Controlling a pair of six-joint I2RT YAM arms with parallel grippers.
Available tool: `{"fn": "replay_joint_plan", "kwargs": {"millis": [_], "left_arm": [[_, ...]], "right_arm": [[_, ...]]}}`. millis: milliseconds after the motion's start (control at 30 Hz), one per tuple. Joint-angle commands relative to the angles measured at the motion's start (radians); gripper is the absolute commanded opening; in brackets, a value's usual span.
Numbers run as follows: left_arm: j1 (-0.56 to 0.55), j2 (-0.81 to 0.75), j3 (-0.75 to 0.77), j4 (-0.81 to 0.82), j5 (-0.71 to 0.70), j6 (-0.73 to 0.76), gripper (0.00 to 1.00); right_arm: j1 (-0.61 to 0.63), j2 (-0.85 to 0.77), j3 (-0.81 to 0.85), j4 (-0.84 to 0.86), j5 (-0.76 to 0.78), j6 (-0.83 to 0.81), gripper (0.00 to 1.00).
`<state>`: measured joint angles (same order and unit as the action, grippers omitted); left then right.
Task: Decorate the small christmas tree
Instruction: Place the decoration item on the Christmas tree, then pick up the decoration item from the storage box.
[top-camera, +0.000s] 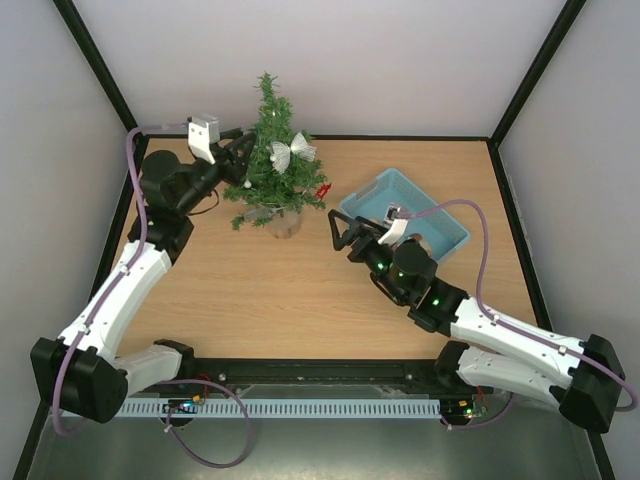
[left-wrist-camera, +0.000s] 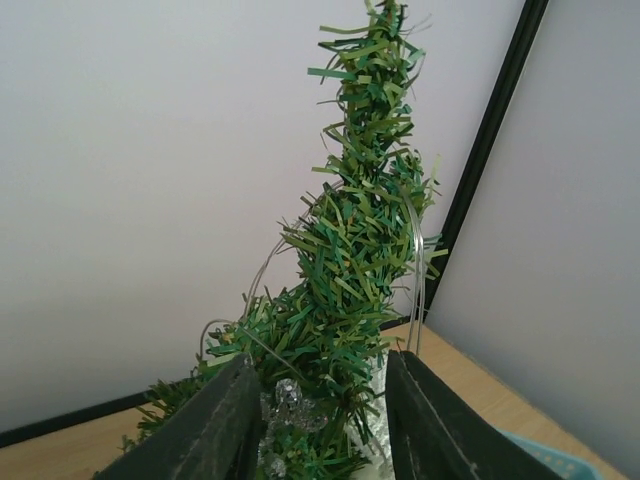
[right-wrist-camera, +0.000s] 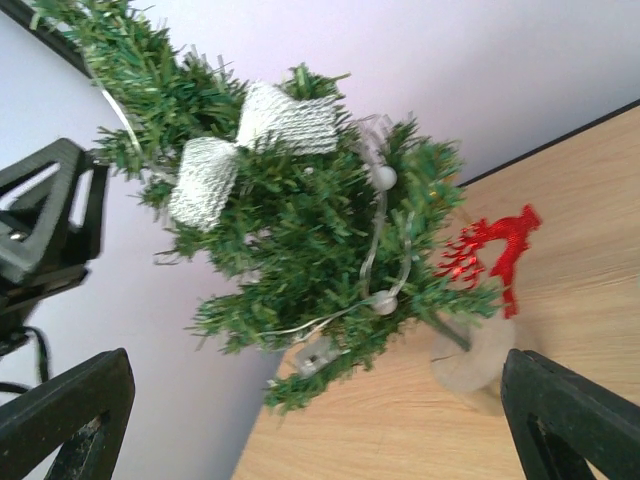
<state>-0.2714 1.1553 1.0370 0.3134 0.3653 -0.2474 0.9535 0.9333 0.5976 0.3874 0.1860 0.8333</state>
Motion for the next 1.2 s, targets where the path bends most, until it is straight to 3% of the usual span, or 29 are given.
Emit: {"fn": "replay_joint_plan", "kwargs": {"millis": [0,133,333,367,400,633,967,1067,1167], "left_arm": [[-0.005,-0.040,0.036,-0.015,-0.013,0.001,0.40],[-0.005,-0.067,0.043,-0.041,-0.032,0.003,0.51],[-0.004,-0.134,0.052,-0.157,-0.135,0.009,0.83],[-0.003,-0.147,0.052,-0.186,-0.149,0.012,0.96],[-0.002,-0.158,0.048,-0.209,-0.154,0.018,0.99],[0.001,-0.283,-0.037,-0.342,-0.225,0.013,0.99],[0.002,-0.499,-0.265,-0.496,-0.392,0.037,0.99],[0.003,-0.505,-0.314,-0.494,-0.367,0.039,0.99],[0.001,-0.507,-0.365,-0.464,-0.313,0.058,0.99]], "right_arm": [[0.001,-0.027,0.048,-0.130,0.130,-0.094,0.98],[-0.011,0.007,0.119,-0.269,0.172,-0.190,0.98],[-0.104,0.035,0.175,-0.382,0.170,-0.348,0.98],[-0.140,0.043,0.181,-0.393,0.162,-0.364,0.98],[-0.177,0.054,0.193,-0.407,0.143,-0.383,0.98],[-0.374,0.230,0.329,-0.535,0.038,-0.514,0.97],[-0.569,0.438,0.401,-0.648,-0.054,-0.575,0.47],[-0.600,0.507,0.419,-0.699,-0.049,-0.578,0.36],[-0.626,0.576,0.444,-0.766,-0.036,-0.571,0.33]]}}
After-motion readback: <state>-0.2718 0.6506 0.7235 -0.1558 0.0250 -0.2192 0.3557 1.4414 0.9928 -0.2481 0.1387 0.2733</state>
